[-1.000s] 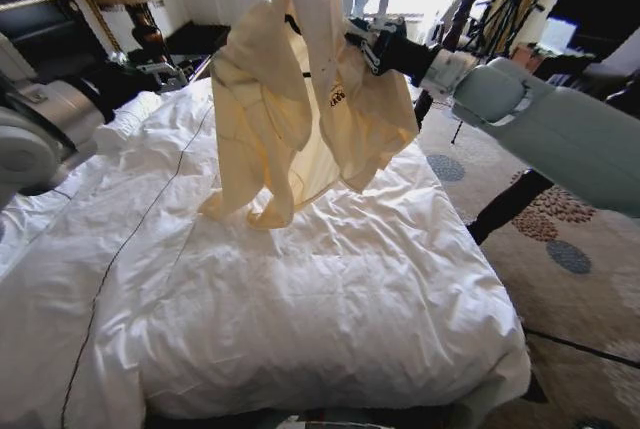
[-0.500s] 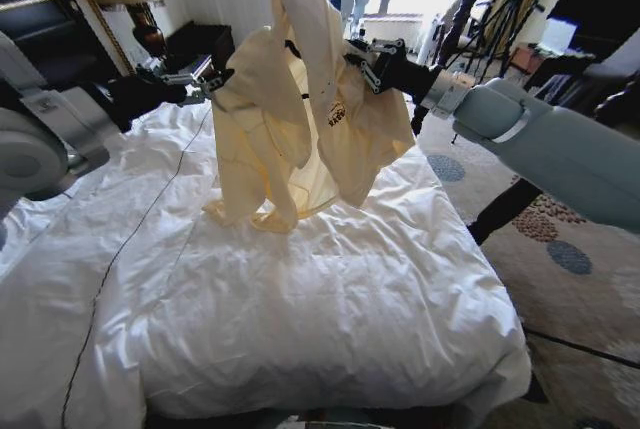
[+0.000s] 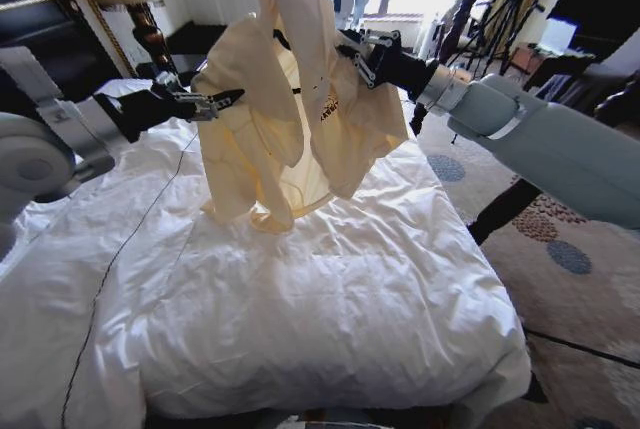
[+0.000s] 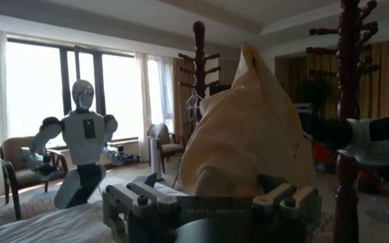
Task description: Pick up the clothes from the bed and hang them on the clothes hanger.
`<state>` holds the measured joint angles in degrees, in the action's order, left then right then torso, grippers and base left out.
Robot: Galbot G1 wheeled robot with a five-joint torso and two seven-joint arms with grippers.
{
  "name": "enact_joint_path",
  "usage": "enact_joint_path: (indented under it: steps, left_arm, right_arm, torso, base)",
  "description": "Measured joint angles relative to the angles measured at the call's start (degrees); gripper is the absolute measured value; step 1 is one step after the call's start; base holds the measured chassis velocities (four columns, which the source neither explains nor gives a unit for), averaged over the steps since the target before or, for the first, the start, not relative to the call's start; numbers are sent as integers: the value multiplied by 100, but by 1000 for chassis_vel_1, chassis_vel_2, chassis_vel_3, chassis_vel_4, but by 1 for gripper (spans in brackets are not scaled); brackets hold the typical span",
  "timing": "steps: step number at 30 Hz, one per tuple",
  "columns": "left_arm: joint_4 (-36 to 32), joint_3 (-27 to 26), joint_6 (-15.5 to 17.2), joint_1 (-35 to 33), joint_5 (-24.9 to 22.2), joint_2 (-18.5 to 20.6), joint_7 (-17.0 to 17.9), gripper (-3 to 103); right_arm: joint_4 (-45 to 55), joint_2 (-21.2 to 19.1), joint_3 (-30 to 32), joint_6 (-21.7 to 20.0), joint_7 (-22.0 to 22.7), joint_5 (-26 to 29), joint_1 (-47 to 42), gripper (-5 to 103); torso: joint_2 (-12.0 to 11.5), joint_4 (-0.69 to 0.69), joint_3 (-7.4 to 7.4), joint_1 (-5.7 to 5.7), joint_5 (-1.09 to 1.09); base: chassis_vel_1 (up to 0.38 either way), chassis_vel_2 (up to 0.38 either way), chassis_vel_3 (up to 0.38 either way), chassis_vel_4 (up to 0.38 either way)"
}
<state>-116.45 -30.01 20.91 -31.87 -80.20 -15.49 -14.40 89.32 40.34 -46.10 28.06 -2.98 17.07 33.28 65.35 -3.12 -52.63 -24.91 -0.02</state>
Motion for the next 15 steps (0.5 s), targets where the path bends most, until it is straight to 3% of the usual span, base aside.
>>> enact_joint_path:
  steps: [8, 11, 15]
  left_arm:
    - [15, -7, 5, -1, -47, -28, -117, 103]
    - [15, -12, 3, -8, -60, -53, -205, 97]
    - [-23, -9, -58, -25, -126, -91, -64, 89]
  right_arm:
    - [20, 32, -1, -49, 66, -2, -30, 5]
    - [36, 42, -5, -72, 95, -2, -33, 5]
    - [47, 66, -7, -108, 117, 0, -38, 5]
  torso:
    - [0, 1, 0, 0, 0]
    - [0, 0, 0, 0, 1]
    - [0, 0, 0, 0, 0]
  base:
    - [0, 0, 0, 0]
    - [0, 0, 0, 0]
    - [0, 0, 0, 0]
